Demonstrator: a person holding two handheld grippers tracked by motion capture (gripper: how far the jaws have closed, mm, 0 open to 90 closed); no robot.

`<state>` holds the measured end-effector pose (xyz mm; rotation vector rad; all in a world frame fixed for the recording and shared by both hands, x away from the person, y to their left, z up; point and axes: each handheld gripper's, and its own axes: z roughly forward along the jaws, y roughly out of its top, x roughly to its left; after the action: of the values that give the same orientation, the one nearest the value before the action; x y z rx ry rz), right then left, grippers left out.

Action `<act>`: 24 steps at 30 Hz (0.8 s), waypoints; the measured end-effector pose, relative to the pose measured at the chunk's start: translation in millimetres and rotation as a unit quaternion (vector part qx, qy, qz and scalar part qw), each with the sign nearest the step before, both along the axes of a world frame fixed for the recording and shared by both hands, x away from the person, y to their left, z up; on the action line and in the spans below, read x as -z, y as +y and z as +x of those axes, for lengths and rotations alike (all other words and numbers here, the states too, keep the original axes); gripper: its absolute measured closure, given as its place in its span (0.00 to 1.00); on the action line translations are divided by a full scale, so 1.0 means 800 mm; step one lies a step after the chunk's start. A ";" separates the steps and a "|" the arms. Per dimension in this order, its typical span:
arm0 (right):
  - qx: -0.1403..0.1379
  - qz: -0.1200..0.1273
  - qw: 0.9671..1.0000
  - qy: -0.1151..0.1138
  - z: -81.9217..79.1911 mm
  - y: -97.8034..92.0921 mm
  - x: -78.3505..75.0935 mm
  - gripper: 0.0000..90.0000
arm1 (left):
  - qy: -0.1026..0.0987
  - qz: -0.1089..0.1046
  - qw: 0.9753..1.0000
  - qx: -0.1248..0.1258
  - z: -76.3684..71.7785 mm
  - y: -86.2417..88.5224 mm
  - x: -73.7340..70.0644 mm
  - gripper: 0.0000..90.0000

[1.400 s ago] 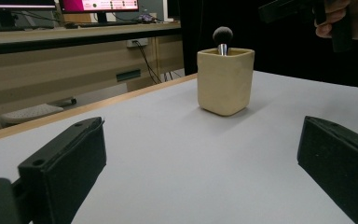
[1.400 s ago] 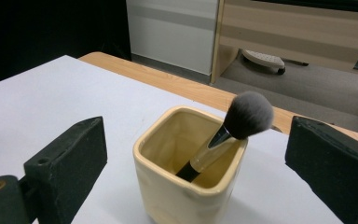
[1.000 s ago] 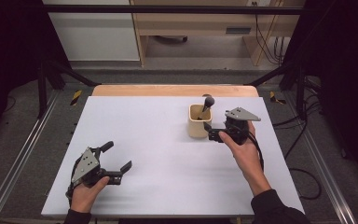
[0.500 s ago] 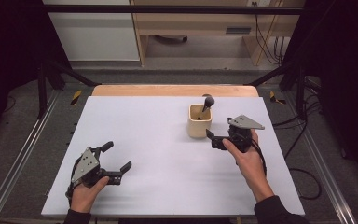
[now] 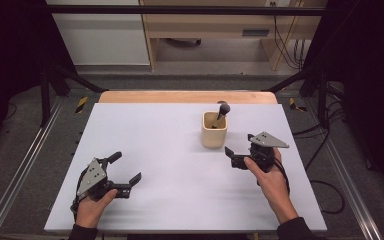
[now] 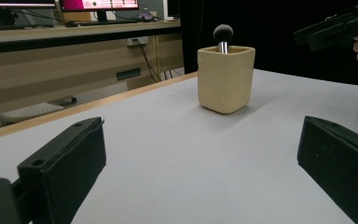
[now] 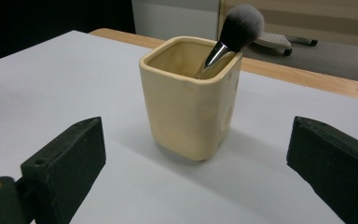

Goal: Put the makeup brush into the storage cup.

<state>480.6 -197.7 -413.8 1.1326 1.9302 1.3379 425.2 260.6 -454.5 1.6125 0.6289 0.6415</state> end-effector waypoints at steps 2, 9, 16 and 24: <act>-0.001 0.001 1.000 0.001 -0.003 -0.003 0.002 0.05 | 0.000 0.000 1.000 0.000 0.000 0.000 0.000 0.01; 0.002 0.003 1.000 0.000 -0.011 -0.011 0.005 0.05 | -0.002 0.002 1.000 0.001 0.000 -0.001 0.000 0.01; 0.003 0.004 1.000 0.002 -0.019 -0.017 0.009 0.05 | -0.001 0.005 1.000 0.000 -0.001 0.000 0.000 0.01; 0.008 0.000 1.000 0.000 -0.029 -0.027 0.014 0.05 | -0.002 0.010 1.000 0.001 -0.002 0.000 0.000 0.01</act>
<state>457.6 -219.4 -424.9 1.1455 1.9175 1.3285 423.5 260.3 -454.2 1.6294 0.6192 0.6520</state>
